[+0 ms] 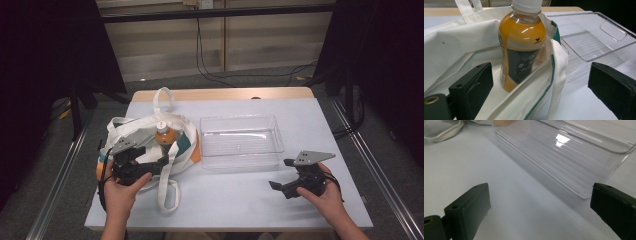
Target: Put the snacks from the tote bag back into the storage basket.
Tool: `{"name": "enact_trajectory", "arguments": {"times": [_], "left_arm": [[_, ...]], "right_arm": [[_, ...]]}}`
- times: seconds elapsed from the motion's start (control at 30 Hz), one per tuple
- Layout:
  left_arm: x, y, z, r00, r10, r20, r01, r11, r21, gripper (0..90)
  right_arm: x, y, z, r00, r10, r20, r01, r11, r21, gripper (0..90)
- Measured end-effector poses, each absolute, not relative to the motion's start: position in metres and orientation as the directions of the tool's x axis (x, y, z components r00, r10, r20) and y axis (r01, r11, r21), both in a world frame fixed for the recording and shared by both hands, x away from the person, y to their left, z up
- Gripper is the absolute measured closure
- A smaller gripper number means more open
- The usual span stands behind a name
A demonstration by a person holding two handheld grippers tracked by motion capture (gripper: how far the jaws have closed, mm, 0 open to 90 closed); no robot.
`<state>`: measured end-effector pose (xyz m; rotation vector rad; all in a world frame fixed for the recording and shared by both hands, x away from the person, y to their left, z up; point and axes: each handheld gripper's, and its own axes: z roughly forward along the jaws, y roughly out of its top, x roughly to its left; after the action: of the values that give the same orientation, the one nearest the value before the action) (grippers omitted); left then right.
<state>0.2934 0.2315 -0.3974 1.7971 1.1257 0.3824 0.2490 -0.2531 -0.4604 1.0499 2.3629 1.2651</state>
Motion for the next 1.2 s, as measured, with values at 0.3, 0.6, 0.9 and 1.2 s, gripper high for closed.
{"name": "enact_trajectory", "arguments": {"times": [0.3,0.6,0.9,1.2], "left_arm": [[0.297,0.229,-0.397,0.543,0.815,-0.201,0.534,-0.150,0.832,6.3],[0.300,0.228,-0.395,0.540,0.814,-0.215,0.551,-0.149,0.821,6.7],[0.305,0.226,-0.395,0.523,0.820,-0.231,0.578,-0.142,0.803,7.0],[0.313,0.221,-0.393,0.491,0.836,-0.246,0.617,-0.135,0.775,7.4]], "right_arm": [[0.248,-0.258,-0.460,-0.694,0.712,0.105,0.482,0.351,0.803,2.4],[0.246,-0.261,-0.460,-0.690,0.716,0.109,0.489,0.349,0.800,2.4],[0.245,-0.262,-0.460,-0.689,0.717,0.110,0.490,0.348,0.800,2.4],[0.244,-0.266,-0.460,-0.677,0.727,0.114,0.496,0.336,0.801,2.5]]}}
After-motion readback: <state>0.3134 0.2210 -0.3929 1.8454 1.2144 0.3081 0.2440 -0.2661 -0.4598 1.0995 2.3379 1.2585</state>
